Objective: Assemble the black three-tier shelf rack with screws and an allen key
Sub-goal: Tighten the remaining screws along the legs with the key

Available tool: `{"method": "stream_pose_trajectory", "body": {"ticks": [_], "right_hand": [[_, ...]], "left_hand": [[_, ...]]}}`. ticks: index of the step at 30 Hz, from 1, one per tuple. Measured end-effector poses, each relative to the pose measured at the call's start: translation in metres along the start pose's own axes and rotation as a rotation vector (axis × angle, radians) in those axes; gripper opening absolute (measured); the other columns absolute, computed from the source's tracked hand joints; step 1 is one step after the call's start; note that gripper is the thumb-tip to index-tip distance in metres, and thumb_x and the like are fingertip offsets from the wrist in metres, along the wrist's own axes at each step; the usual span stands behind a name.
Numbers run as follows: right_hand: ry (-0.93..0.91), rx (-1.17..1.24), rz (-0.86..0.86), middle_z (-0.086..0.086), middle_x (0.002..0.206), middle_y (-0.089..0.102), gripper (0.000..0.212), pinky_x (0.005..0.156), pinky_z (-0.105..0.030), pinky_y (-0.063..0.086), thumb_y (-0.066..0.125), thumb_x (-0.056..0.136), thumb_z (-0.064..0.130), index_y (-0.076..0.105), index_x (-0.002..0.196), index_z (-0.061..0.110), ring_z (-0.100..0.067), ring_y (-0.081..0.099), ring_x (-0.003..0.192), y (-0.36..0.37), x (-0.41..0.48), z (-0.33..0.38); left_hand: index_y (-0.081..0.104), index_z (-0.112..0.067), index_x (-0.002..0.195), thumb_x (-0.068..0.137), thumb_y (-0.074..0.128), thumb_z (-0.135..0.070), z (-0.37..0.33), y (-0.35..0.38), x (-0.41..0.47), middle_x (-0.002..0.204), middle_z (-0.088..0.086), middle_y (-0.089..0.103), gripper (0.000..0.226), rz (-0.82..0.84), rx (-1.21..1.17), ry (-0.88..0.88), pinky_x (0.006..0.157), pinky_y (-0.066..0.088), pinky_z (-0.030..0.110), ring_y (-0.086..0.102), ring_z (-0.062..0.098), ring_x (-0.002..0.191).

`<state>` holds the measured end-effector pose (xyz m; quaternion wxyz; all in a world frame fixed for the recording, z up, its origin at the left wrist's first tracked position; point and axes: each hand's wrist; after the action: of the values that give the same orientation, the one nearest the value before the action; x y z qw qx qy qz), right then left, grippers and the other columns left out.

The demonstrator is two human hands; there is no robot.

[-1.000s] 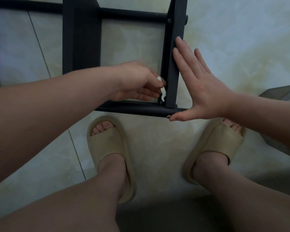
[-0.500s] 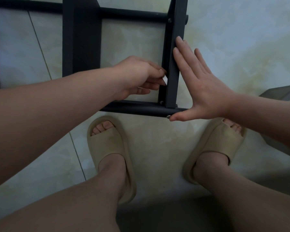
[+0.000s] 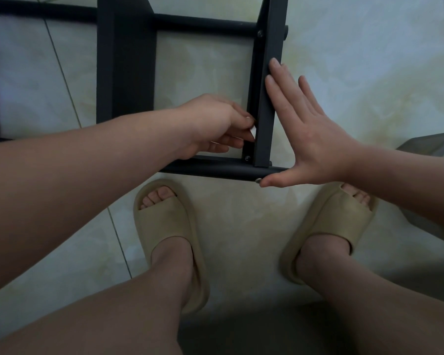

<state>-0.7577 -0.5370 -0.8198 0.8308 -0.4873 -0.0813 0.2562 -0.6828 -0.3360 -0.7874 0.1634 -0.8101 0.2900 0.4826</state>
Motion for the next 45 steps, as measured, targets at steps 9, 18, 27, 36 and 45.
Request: {"method": "stream_pose_trajectory", "body": {"ticks": [9,18,27,36,45], "right_hand": [[-0.007,-0.015,-0.01,-0.028,0.166,-0.006,0.134,0.126,-0.057,0.0,0.052,0.079,0.088,0.001,0.158,-0.008,-0.036,-0.008,0.156,0.0,-0.0005,0.0001],[-0.018,-0.111,-0.019,-0.029,0.166,-0.003,0.133,0.126,-0.056,-0.001,0.046,0.079,0.091,0.003,0.158,-0.008,-0.039,-0.004,0.156,-0.0015,-0.0005,0.0],[-0.044,-0.233,-0.022,-0.026,0.167,0.003,0.13,0.126,-0.057,0.002,0.039,0.08,0.092,0.009,0.158,-0.008,-0.039,0.001,0.156,-0.0042,-0.0005,0.001],[-0.043,-0.273,-0.021,-0.025,0.167,0.005,0.131,0.126,-0.058,0.005,0.039,0.08,0.093,0.01,0.158,-0.007,-0.039,0.002,0.156,-0.0061,-0.0004,0.0017],[-0.034,-0.248,-0.008,-0.024,0.168,0.002,0.13,0.126,-0.058,0.004,0.038,0.08,0.093,0.007,0.159,-0.006,-0.038,0.0,0.156,-0.0055,0.0002,0.0018]], "left_hand": [[0.069,-0.01,0.109,0.096,0.061,-0.02,-0.0003,0.0001,-0.0012,0.081,-0.002,0.077,0.018,0.012,-0.028,-0.053,0.072,0.05,0.025,0.069,0.009,0.073],[0.066,-0.014,0.101,0.097,0.058,-0.02,0.0006,-0.0014,0.0001,0.083,-0.001,0.078,0.011,0.041,-0.036,-0.074,0.066,0.047,0.022,0.069,0.01,0.075],[0.067,-0.012,0.108,0.097,0.059,-0.02,0.0019,-0.0032,-0.0008,0.088,0.0,0.078,0.017,0.054,-0.04,-0.065,0.069,0.048,0.022,0.069,0.011,0.08],[0.066,-0.014,0.099,0.097,0.059,-0.019,0.0019,-0.0036,-0.0017,0.085,0.001,0.077,0.009,0.078,-0.073,-0.09,0.073,0.049,0.026,0.066,0.015,0.083],[0.067,-0.008,0.104,0.096,0.061,-0.014,0.0067,-0.0005,-0.002,0.076,0.002,0.073,0.011,0.014,-0.145,-0.069,0.076,0.059,0.027,0.066,0.016,0.082]]}}
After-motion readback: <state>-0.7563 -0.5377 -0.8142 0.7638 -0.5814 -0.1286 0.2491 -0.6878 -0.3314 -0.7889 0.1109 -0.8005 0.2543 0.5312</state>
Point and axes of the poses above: each hand's wrist, its own x-axis towards the middle knuckle, its own y-axis out of the palm, z = x × y
